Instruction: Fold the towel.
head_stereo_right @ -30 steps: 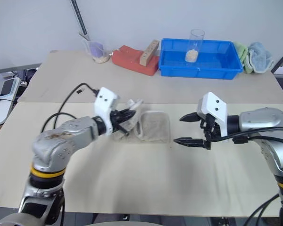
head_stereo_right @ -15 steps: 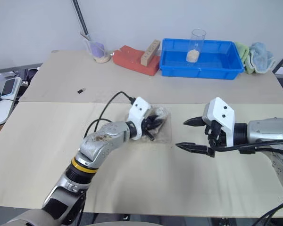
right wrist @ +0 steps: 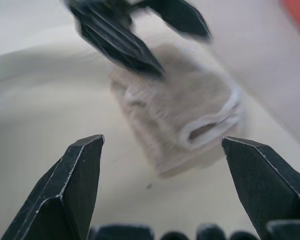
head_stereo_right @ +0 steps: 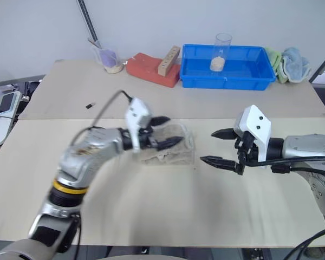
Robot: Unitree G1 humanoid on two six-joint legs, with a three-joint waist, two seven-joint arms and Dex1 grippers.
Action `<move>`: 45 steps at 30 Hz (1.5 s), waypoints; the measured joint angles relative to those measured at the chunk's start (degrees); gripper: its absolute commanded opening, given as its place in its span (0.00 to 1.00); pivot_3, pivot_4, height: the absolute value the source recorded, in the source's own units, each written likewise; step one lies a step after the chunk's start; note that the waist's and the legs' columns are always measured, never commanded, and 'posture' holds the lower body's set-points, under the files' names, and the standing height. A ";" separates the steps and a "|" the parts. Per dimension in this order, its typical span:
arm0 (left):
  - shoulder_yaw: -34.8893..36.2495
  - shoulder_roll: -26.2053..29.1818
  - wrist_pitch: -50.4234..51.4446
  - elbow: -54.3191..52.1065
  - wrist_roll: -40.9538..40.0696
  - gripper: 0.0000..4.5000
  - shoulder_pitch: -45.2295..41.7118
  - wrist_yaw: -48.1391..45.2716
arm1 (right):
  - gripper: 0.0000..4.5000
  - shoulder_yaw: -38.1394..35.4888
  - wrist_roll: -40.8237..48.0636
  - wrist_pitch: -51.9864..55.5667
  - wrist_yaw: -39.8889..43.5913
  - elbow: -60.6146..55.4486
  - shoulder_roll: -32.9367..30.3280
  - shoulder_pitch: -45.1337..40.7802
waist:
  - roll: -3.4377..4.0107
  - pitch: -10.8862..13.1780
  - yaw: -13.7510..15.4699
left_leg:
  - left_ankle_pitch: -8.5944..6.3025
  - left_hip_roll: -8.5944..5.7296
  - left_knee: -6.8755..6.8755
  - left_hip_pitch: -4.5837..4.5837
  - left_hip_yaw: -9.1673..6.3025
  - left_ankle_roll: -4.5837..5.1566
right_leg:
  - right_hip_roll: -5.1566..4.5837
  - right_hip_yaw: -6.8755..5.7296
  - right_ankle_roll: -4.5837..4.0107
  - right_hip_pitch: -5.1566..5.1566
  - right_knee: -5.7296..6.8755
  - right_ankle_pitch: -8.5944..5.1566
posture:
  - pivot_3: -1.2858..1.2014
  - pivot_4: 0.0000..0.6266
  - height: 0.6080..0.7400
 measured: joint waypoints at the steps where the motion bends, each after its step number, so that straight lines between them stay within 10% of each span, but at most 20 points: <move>1: 1.88 3.25 -0.54 -0.33 -0.08 0.99 0.24 -2.17 | 0.93 1.05 -0.65 0.21 -1.64 0.36 1.39 -0.82 | 0.00 0.00 -0.09 | 0.00 0.00 -0.02 -0.01 -0.02 0.00 | -0.01 -0.02 0.00 0.01 -0.02 0.00 | 0.52 0.24 1.00; 7: 6.16 19.57 -11.18 0.92 1.80 1.00 9.43 -17.40 | 0.96 11.15 -6.29 1.59 -10.91 5.84 11.68 -8.17 | 0.15 -0.06 -0.28 | 0.01 -0.05 -0.08 -0.03 -0.14 -0.02 | -0.12 -0.01 0.00 -0.05 -0.04 0.00 | 0.52 0.24 1.00; 23: 15.41 24.05 -20.44 -0.64 -2.34 1.00 19.71 -28.97 | 0.96 17.36 -14.86 5.83 -21.19 24.96 28.07 -12.71 | 0.16 -0.06 -0.62 | 0.02 -0.02 -0.35 0.12 -0.24 -0.02 | -0.06 -0.01 -0.02 -0.23 0.28 0.01 | 0.52 0.24 1.00; 36: 15.81 21.94 -23.83 1.31 -2.32 1.00 18.43 -29.39 | 0.02 16.08 -14.04 8.17 -20.63 25.13 29.37 -11.86 | 0.17 -0.06 -0.90 | 0.01 -0.03 -0.36 0.13 -0.25 -0.02 | -0.06 -0.02 -0.02 -0.29 0.38 0.01 | 0.52 0.24 1.00; 45: 14.56 19.03 -16.87 -1.06 -7.36 1.00 13.35 -25.67 | 0.01 11.58 -16.60 1.82 -14.76 33.30 15.65 -16.99 | 0.17 -0.02 -0.53 | 0.02 -0.08 -0.24 0.06 -0.17 -0.02 | -0.09 -0.03 -0.02 -0.24 0.35 0.01 | 0.52 0.24 1.00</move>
